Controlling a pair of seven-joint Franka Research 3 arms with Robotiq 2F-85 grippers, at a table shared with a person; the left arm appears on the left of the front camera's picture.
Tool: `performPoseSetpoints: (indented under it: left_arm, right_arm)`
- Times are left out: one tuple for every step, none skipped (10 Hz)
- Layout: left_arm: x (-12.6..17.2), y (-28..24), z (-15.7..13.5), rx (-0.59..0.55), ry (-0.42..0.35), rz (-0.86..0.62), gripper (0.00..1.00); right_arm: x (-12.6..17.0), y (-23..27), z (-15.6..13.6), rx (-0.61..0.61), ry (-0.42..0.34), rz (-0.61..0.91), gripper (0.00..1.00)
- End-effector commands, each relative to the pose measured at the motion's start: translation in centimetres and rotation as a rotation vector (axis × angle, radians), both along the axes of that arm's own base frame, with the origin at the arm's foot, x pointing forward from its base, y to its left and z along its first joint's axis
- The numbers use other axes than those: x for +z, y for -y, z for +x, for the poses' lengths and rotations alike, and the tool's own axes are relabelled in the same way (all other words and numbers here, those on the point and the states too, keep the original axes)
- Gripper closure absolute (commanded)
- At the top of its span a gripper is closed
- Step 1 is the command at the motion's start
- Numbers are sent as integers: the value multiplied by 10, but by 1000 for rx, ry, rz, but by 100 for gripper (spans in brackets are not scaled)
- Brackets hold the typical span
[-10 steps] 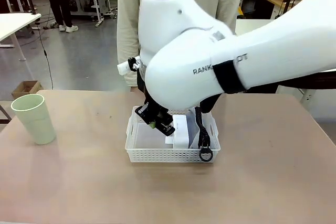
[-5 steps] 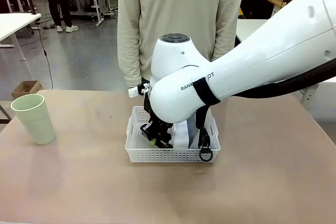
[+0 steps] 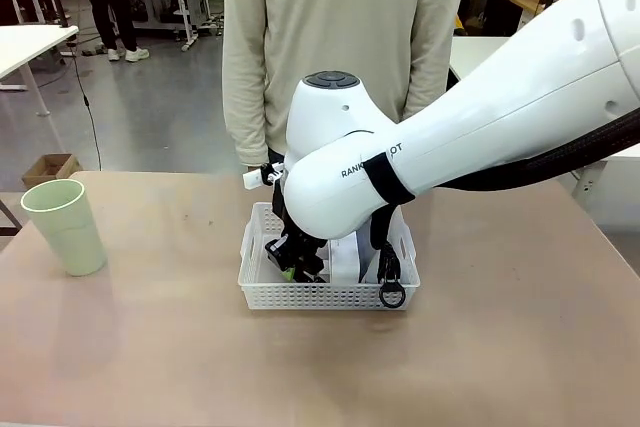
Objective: Efficiently arrange items inside the basket to fit them all.
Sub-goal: Pick up the Stapler and place it inside the Organizing basket.
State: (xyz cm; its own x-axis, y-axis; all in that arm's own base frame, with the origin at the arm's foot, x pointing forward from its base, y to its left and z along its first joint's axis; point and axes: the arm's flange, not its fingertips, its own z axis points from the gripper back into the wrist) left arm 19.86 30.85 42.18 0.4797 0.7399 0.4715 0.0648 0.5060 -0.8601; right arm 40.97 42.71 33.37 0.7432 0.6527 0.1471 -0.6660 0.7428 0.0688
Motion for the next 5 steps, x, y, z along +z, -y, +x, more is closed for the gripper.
performPoseSetpoints:
  left_arm:
    - [-3, 3, 1, 4, 39, 5, 0]
    - [-3, 3, 1, 4, 39, 5, 0]
    - [-3, 3, 1, 4, 39, 5, 0]
    - [-3, 3, 1, 4, 39, 5, 0]
    - [-3, 3, 1, 4, 39, 5, 0]
  right_arm:
    - [0, -2, -1, -15, 41, 37, 63]
    - [0, -2, -1, -17, 57, 40, 4]
    - [0, -3, 0, -15, 55, 41, 4]
    - [0, -2, -1, -13, 56, 42, 0]
    - [0, -2, -1, -14, 57, 39, 0]
